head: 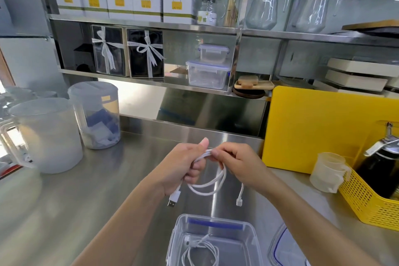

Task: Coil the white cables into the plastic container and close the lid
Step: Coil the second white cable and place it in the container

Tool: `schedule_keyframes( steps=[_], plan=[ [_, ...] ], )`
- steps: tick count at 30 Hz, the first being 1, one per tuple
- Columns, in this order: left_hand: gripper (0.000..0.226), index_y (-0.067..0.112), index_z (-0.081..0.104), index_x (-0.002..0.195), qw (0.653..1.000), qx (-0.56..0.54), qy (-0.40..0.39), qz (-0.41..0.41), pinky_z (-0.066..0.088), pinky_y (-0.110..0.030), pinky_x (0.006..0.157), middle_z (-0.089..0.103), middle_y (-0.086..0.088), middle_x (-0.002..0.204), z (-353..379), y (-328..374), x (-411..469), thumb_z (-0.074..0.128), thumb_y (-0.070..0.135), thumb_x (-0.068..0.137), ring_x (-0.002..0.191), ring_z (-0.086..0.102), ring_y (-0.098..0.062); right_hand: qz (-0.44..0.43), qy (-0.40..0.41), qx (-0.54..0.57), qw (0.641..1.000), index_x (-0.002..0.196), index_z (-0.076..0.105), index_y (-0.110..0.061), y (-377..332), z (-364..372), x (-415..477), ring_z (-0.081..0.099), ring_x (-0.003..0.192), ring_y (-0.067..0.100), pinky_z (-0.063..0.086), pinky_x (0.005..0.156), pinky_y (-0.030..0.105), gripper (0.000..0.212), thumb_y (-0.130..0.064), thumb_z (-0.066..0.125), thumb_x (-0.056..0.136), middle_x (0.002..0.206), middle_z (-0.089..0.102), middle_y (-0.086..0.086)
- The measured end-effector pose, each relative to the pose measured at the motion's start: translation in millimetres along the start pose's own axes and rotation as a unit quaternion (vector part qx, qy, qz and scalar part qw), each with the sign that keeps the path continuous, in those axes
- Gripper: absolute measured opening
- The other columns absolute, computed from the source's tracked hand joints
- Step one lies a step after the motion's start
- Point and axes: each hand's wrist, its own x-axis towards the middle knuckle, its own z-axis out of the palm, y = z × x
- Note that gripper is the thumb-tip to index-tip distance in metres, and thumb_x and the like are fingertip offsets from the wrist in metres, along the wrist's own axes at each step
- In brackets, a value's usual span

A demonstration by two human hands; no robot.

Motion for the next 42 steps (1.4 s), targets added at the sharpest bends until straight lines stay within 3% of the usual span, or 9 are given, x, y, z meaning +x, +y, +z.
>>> schedule_keyframes(
  steps=[4,9,12,17,20,23,26,35,42],
  plan=[
    [0.023,0.005,0.064,0.074,0.994,0.002,0.073,0.078,0.026,-0.015,0.035,0.053,0.0,0.051,3.2,-7.0,3.5,0.052,0.013,0.092,0.035,0.029,-0.004,0.025,-0.01,0.057,0.998,0.09,0.066,-0.016,4.9,-5.4,-1.1,0.051,0.052,-0.003,0.036,0.047,0.007,0.011,-0.018,0.056,0.09,0.065,0.06,-0.01],
    [0.018,0.007,0.071,0.077,0.986,0.009,0.131,0.102,0.027,-0.014,0.035,0.054,0.001,0.047,3.5,-13.4,12.0,0.058,0.005,0.088,0.036,0.032,-0.005,0.045,0.021,-0.005,0.999,0.089,0.066,-0.019,9.8,-2.2,-4.7,0.051,0.05,0.0,0.038,0.046,0.009,0.01,-0.021,0.056,0.089,0.06,0.056,-0.013],
    [0.019,0.009,0.073,0.073,0.979,0.01,0.175,0.106,0.027,-0.015,0.035,0.051,0.002,0.045,-0.6,-15.0,19.7,0.06,0.005,0.087,0.039,0.032,-0.007,0.088,0.037,-0.052,0.994,0.088,0.066,-0.019,14.3,-7.0,-7.3,0.057,0.064,0.007,0.049,0.06,0.019,0.013,-0.024,0.054,0.09,0.071,0.061,-0.003],
    [0.02,-0.006,0.071,0.076,0.97,0.095,0.189,0.12,0.026,-0.019,0.039,0.048,-0.01,0.052,-0.2,-23.2,28.0,0.06,0.008,0.087,0.044,0.03,-0.016,0.187,-0.105,-0.076,0.974,0.078,0.066,-0.016,14.1,-28.6,-14.0,0.054,0.063,0.011,0.044,0.057,0.02,0.016,-0.022,0.057,0.089,0.07,0.061,0.002],
    [0.026,-0.013,0.066,0.077,0.967,0.127,0.182,0.124,0.025,-0.021,0.042,0.044,-0.015,0.057,1.8,-30.6,34.0,0.06,0.01,0.088,0.046,0.027,-0.018,0.189,-0.151,0.092,0.966,0.08,0.065,-0.005,12.3,-39.4,-18.4,0.056,0.054,0.014,0.047,0.048,0.018,0.013,-0.009,0.056,0.089,0.067,0.065,0.007],
    [0.023,-0.017,0.064,0.079,0.98,0.041,0.169,0.095,0.022,-0.016,0.037,0.042,-0.008,0.052,0.6,-31.9,38.6,0.058,0.004,0.088,0.039,0.025,-0.011,0.146,-0.097,0.339,0.924,0.088,0.062,0.003,8.2,-45.2,-19.6,0.058,0.052,0.013,0.051,0.049,0.019,0.015,0.009,0.049,0.086,0.07,0.065,0.011],
    [0.017,-0.007,0.067,0.078,0.988,-0.042,0.135,0.065,0.021,-0.013,0.035,0.045,0.002,0.046,3.8,-31.7,40.6,0.057,0.002,0.088,0.036,0.027,-0.005,0.117,-0.012,0.449,0.886,0.09,0.063,0.002,7.8,-36.0,-13.9,0.057,0.052,0.012,0.049,0.05,0.019,0.021,0.013,0.045,0.086,0.071,0.063,0.011],
    [0.017,-0.006,0.068,0.085,0.985,-0.114,0.125,0.017,0.024,-0.012,0.033,0.046,-0.004,0.052,-3.8,-39.6,35.6,0.054,0.003,0.089,0.034,0.028,-0.003,0.115,0.11,0.241,0.957,0.087,0.064,-0.01,8.5,-7.3,-8.2,0.054,0.052,0.01,0.044,0.046,0.02,0.02,0.004,0.05,0.09,0.068,0.063,0.006],
    [0.02,-0.01,0.069,0.088,0.988,0.009,0.15,0.046,0.024,-0.015,0.036,0.046,-0.003,0.052,-5.2,-44.4,33.8,0.058,0.006,0.088,0.038,0.028,-0.007,0.181,0.196,0.313,0.911,0.095,0.065,-0.005,9.7,-3.9,-4.4,0.052,0.054,0.011,0.046,0.048,0.021,0.023,0.006,0.045,0.091,0.077,0.061,0.01]
  ],
)
